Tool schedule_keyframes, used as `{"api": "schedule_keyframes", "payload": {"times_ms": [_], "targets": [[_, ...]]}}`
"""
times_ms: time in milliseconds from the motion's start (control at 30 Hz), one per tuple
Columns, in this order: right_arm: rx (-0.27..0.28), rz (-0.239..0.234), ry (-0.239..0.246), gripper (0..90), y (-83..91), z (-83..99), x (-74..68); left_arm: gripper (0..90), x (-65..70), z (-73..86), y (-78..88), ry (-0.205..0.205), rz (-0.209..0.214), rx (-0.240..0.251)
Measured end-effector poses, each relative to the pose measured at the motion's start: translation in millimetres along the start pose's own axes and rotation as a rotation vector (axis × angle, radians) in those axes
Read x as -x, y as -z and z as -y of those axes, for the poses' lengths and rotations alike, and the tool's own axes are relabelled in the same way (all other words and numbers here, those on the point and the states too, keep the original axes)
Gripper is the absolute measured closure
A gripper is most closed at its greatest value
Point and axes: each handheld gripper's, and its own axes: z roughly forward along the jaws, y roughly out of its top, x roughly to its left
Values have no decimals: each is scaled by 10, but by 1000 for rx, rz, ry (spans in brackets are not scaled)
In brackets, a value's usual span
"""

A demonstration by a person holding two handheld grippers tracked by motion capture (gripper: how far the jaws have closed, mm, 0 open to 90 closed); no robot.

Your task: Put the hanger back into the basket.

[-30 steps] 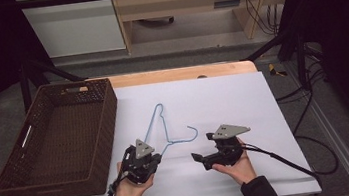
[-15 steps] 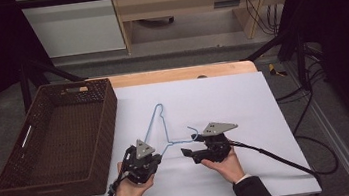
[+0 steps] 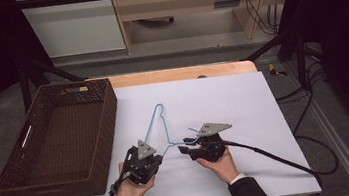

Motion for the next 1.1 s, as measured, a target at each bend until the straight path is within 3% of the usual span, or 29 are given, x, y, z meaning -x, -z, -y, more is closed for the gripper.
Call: {"api": "schedule_keyframes", "payload": {"times_ms": [300,767,933,1100], "targets": [[5,-23,-6,798,-20,5,7,869,0,7,-7,-3,-3,-4],[45,-49,-43,756,-29,4,1,869,0,24,-19,3,0,0],[58,-40,-45,808,-33,6,2,869,-2,30,-21,5,0,0],[55,-61,-50,827,-32,6,7,868,-11,38,-20,8,4,-6]]}}
